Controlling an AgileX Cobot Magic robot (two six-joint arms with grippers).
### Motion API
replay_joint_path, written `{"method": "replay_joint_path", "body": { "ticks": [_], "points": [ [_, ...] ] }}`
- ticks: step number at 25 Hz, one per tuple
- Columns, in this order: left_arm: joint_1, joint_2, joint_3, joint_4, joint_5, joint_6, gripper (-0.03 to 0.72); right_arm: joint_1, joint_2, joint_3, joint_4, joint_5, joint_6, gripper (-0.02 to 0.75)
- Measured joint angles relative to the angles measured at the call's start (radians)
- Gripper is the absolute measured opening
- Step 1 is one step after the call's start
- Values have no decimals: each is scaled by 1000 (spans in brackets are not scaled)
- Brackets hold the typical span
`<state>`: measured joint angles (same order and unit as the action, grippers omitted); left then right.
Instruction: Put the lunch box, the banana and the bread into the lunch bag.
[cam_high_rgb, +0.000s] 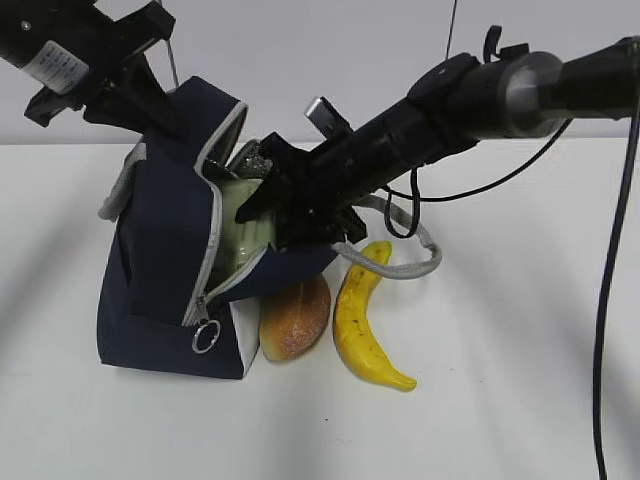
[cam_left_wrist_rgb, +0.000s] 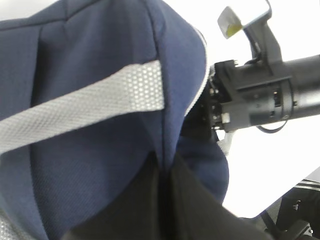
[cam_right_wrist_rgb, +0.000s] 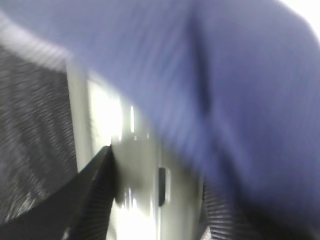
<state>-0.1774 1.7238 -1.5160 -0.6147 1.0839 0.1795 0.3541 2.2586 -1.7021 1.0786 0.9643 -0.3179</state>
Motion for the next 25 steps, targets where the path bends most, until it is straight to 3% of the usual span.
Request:
{"method": "replay_joint_path", "body": {
  "ticks": [11, 14, 19, 25],
  "points": [
    [0, 0, 0, 0, 6, 1, -3, 30, 38, -11, 18, -45, 2, 379],
    [0, 0, 0, 0, 7, 1, -3, 32, 38, -11, 18, -45, 2, 417],
    [0, 0, 0, 3, 12, 2, -3, 34, 38, -17, 30, -32, 2, 542],
    [0, 0, 0, 19, 19, 2, -3, 26, 36, -48, 31, 113, -90, 527]
  ]
}}
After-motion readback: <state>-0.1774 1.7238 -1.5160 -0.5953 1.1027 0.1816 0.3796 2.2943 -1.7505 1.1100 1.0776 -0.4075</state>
